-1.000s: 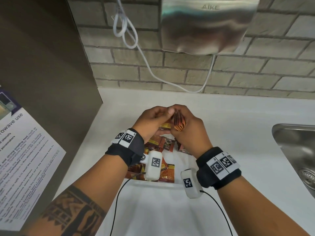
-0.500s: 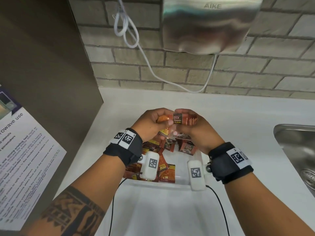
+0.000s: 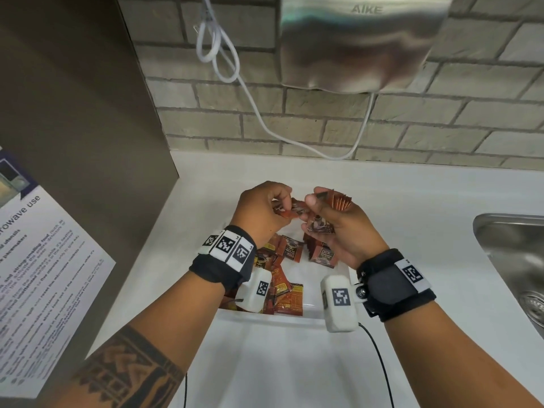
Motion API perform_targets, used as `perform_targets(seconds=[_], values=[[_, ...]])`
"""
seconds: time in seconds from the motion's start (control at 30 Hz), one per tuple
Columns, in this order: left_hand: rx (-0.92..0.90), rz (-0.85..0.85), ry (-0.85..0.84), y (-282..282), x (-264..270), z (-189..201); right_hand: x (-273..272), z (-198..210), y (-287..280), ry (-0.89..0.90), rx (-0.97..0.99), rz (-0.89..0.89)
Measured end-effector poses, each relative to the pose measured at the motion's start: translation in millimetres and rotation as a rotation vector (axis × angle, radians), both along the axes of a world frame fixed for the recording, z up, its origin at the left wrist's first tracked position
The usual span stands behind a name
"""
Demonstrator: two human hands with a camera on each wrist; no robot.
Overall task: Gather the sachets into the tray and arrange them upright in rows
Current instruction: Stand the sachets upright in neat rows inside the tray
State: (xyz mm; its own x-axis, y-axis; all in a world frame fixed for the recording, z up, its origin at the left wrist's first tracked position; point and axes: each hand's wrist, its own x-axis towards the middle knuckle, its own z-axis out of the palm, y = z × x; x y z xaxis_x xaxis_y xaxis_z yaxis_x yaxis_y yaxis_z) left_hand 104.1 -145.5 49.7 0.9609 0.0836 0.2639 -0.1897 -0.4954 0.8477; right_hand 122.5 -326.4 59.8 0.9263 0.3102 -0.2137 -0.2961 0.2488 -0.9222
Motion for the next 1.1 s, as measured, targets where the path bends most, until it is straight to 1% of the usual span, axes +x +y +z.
perform_targets(seconds=[0.1, 0.2, 0.23, 0.3, 0.33, 0.4, 0.47, 0.53, 0.6, 0.67, 0.8, 0.93, 1.0, 1.1], values=[[0.020, -0.029, 0.021, 3, 1, -1, 3, -5, -2, -0.007, -0.045, -0.027], [-0.003, -0.108, 0.124, 6, 1, 1, 6, -7, -3, -0.058, -0.099, -0.091], [-0.037, -0.144, 0.179, 9, 0, 2, 6, -8, -4, -0.082, -0.115, -0.118], [-0.163, -0.205, 0.283, 12, -2, 3, 6, -6, -5, -0.129, -0.150, -0.157], [-0.223, -0.222, 0.299, 12, -3, 4, 6, -6, -6, -0.141, -0.164, -0.164], [-0.232, -0.190, 0.268, 12, -3, 7, 6, -7, -6, -0.135, -0.155, -0.135], [-0.242, -0.113, 0.214, 11, -3, 10, 4, -6, -5, -0.117, -0.118, -0.089], [-0.402, -0.036, 0.212, 10, -3, 13, 1, -4, -4, -0.104, -0.076, -0.075], [-0.599, -0.020, 0.259, 10, -4, 17, -3, -1, -2, -0.100, -0.057, -0.053], [-0.685, -0.035, 0.324, 6, -7, 22, -5, -2, 0, -0.108, -0.069, -0.018], [-0.690, -0.019, 0.401, -3, -11, 28, -6, -1, 6, -0.096, -0.040, -0.022], [-0.684, 0.012, 0.435, -9, -15, 26, -4, 1, 8, -0.084, 0.027, -0.080], [-0.657, -0.054, 0.464, -14, -17, 27, -4, 1, 10, -0.039, 0.060, -0.093], [-0.535, -0.232, 0.507, -16, -17, 31, -4, 4, 9, 0.037, 0.039, -0.093]])
